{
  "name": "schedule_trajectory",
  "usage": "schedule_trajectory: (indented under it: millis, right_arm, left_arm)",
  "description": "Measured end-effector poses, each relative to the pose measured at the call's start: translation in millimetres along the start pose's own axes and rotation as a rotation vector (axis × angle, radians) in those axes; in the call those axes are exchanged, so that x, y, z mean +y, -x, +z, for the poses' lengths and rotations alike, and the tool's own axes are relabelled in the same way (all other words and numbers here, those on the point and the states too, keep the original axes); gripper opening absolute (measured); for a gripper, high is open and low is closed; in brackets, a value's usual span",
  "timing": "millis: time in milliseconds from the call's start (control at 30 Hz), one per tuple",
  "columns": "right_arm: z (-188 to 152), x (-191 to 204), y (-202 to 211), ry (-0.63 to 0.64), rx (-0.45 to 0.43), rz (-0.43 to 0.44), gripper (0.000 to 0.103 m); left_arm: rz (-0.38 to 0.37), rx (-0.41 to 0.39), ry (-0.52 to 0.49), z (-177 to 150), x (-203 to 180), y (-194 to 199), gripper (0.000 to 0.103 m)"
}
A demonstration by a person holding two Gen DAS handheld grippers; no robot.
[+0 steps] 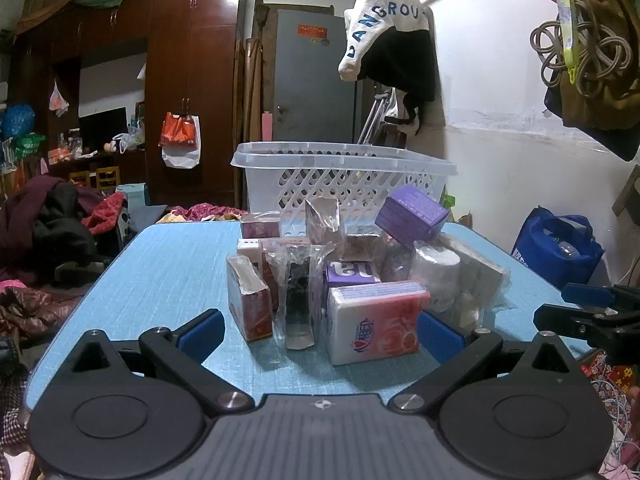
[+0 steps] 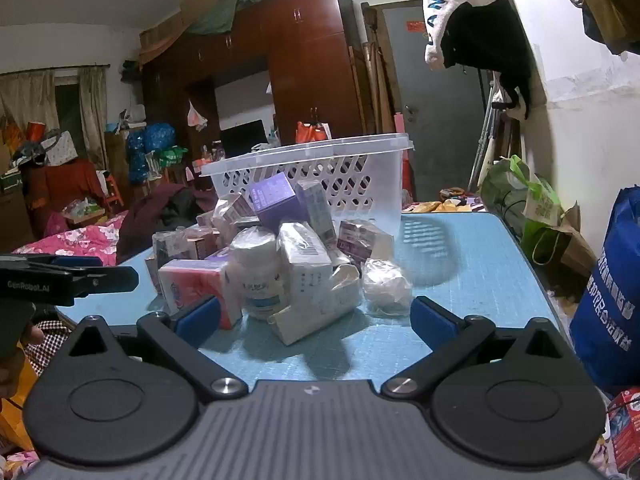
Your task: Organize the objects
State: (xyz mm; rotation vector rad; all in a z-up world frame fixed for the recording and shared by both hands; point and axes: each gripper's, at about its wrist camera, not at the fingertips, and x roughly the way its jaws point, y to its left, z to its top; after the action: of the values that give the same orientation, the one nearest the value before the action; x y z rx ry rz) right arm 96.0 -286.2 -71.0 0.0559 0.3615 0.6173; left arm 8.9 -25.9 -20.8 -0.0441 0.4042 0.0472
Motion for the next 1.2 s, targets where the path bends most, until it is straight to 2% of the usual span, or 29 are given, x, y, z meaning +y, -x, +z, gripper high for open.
schedule_trajectory:
  millis: [1200]
  right_arm:
    - [-0.4, -3.9, 0.8, -0.023, -0.019, -0.010, 0.103]
  left_arm:
    - [-0.004, -0.021, -0.019, 2.7, -4.4, 5.2, 0.103]
